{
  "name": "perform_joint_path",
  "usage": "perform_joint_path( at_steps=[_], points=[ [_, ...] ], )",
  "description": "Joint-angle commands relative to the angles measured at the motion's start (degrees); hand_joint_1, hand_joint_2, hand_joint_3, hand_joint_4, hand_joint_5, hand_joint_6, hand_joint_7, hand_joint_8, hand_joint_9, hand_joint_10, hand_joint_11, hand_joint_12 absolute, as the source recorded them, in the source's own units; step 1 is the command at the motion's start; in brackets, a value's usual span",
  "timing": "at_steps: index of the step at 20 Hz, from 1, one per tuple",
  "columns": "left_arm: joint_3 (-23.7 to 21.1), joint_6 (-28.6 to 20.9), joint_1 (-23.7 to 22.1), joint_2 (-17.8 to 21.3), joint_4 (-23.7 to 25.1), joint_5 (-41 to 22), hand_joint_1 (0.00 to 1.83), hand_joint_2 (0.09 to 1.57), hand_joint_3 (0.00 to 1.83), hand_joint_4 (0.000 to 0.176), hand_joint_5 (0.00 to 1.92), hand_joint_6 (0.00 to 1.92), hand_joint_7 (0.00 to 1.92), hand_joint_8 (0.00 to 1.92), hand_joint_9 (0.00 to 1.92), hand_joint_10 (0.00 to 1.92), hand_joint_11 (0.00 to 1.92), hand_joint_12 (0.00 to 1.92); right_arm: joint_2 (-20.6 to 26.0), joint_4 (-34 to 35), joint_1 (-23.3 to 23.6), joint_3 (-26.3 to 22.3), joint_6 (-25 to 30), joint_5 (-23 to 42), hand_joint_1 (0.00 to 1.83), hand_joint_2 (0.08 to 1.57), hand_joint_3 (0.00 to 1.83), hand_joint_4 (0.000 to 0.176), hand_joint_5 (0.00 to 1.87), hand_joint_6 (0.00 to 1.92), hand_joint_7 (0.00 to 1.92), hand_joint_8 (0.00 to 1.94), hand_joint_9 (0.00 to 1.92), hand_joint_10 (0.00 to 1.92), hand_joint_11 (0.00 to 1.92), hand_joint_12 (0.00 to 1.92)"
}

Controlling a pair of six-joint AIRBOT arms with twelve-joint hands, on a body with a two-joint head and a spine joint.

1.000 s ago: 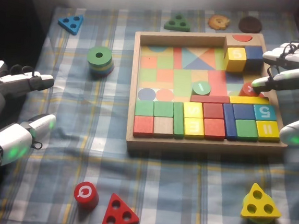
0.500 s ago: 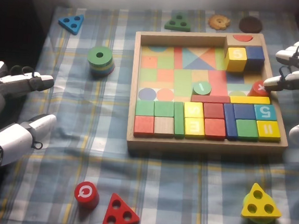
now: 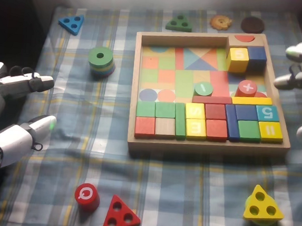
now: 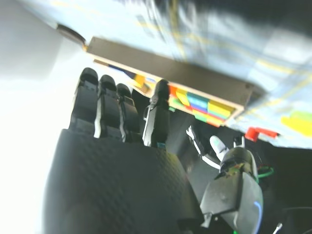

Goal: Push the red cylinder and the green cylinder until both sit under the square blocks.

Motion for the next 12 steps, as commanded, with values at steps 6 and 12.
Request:
perform_joint_path(
  at_steps=[6, 12],
  points=[
    [0.1, -0.3, -0.3, 0.3, 1.7, -6.4, 0.81, 1.25, 0.00, 0.000, 0.63, 0.00, 0.47, 0.00, 0.43, 0.01, 0.00, 0.00, 0.3, 1.7, 1.0, -0.1, -0.1, 8.1, 0.00, 0.81, 0.01, 0.156, 0.42, 0.01, 0.00, 0.00, 0.00, 0.00, 0.00, 0.00],
    [0.1, -0.3, -0.3, 0.1, 1.7, -6.5, 0.79, 1.26, 0.00, 0.000, 0.64, 0.00, 0.48, 0.00, 0.44, 0.01, 0.00, 0.00, -4.5, -0.9, 3.8, 1.8, -0.1, 9.2, 0.00, 0.79, 0.00, 0.099, 0.39, 0.00, 0.00, 0.00, 0.00, 0.00, 0.00, 0.00]
  ],
)
